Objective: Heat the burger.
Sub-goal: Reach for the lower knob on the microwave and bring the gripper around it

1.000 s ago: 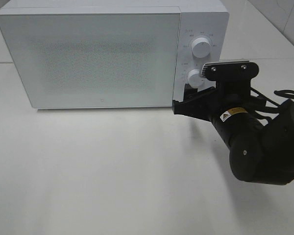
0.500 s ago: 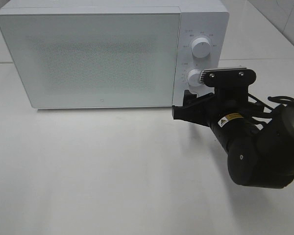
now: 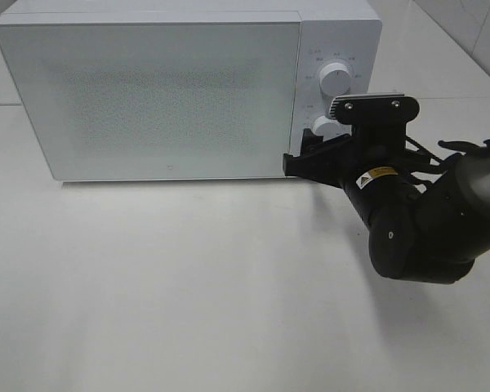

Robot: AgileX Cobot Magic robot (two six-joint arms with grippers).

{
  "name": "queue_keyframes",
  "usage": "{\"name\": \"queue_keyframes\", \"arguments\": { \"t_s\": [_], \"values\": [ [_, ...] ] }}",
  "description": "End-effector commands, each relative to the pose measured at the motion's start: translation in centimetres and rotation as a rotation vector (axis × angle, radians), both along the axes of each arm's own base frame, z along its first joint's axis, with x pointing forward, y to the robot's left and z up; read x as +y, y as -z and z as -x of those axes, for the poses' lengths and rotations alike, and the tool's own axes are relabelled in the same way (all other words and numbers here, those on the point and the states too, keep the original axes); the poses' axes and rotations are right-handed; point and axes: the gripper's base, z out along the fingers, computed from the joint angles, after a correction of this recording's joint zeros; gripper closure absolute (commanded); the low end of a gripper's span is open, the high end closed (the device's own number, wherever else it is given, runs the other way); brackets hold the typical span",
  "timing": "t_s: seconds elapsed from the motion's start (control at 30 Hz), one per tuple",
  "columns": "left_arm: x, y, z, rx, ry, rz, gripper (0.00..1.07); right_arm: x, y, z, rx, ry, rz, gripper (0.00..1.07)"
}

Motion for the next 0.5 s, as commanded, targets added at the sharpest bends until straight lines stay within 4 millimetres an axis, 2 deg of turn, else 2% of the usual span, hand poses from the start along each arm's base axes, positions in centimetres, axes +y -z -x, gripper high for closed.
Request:
{"name": "queue_keyframes", "arguments": {
  "t_s": [0.03, 0.2, 0.4, 0.5],
  "values": [
    [0.0, 0.0, 0.3, -0.032, -0.006, 0.01, 0.04, -0.3, -0.7, -1.0, -0.053, 0.017, -0.012, 0.32],
    [0.0, 0.0, 0.3, -0.032, -0.006, 0.01, 0.04, 0.0, -0.6, -1.5, -0.061, 0.018, -0.017, 0.32],
    [0.0, 0.0, 0.3, -0.032, -0.006, 0.01, 0.04, 0.8, 0.6, -2.6, -0.044, -0.001, -0.008, 0.32],
    [0.0, 0.0, 0.3, -0.032, -0.007, 0.009, 0.04, 0.5, 0.8, -3.2, -0.04, 0.01, -0.007, 0.32]
  ]
}}
